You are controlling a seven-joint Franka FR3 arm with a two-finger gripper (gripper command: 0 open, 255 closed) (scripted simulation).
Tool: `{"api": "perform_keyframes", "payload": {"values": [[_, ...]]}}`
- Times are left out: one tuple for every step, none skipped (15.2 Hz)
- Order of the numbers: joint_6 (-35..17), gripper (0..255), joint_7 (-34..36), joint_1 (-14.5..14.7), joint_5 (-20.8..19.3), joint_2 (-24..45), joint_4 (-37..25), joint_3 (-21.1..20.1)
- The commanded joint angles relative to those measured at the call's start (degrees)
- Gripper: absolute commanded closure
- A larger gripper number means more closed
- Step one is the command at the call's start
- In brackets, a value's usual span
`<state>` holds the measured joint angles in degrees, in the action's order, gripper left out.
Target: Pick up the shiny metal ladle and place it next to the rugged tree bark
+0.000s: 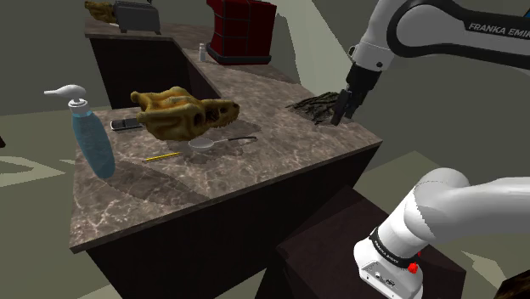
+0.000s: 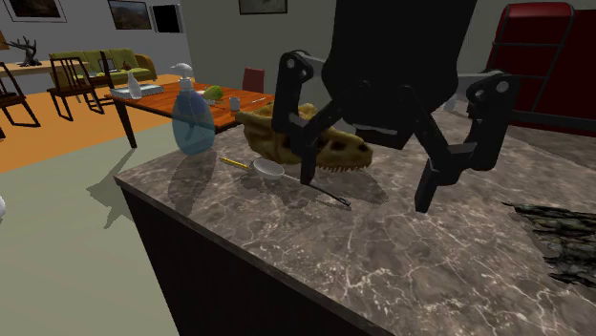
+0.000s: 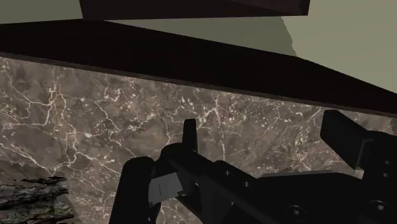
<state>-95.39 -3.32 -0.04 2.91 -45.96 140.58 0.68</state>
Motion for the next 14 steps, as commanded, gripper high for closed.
{"api": "perform_keyframes", "payload": {"values": [[0.00,0,0.00,0.00,0.00,0.00,0.00,0.00],[-1.83,0,-2.06,0.60,-0.46,2.04,-0.30,0.42],[-3.62,0,-4.09,1.21,-0.88,4.11,-0.69,0.82],[-5.37,0,-6.09,1.83,-1.26,6.21,-1.16,1.19],[-7.06,0,-8.07,2.46,-1.60,8.33,-1.71,1.54],[-8.70,0,-10.03,3.08,-1.90,10.47,-2.34,1.86],[-10.28,0,-11.97,3.70,-2.16,12.62,-3.04,2.16],[-11.80,0,-13.89,4.31,-2.38,14.77,-3.81,2.41],[-13.26,0,-15.79,4.93,-2.57,16.93,-4.64,2.64],[-14.66,0,-17.69,5.53,-2.72,19.08,-5.53,2.83],[-16.00,0,-19.56,6.10,-2.84,21.23,-6.49,2.97],[-17.27,0,-21.42,6.68,-2.93,23.36,-7.50,3.09],[-18.48,0,-23.26,7.22,-2.99,25.48,-8.55,3.15],[-19.63,0,-25.08,7.77,-3.03,27.58,-9.66,3.19]]}}
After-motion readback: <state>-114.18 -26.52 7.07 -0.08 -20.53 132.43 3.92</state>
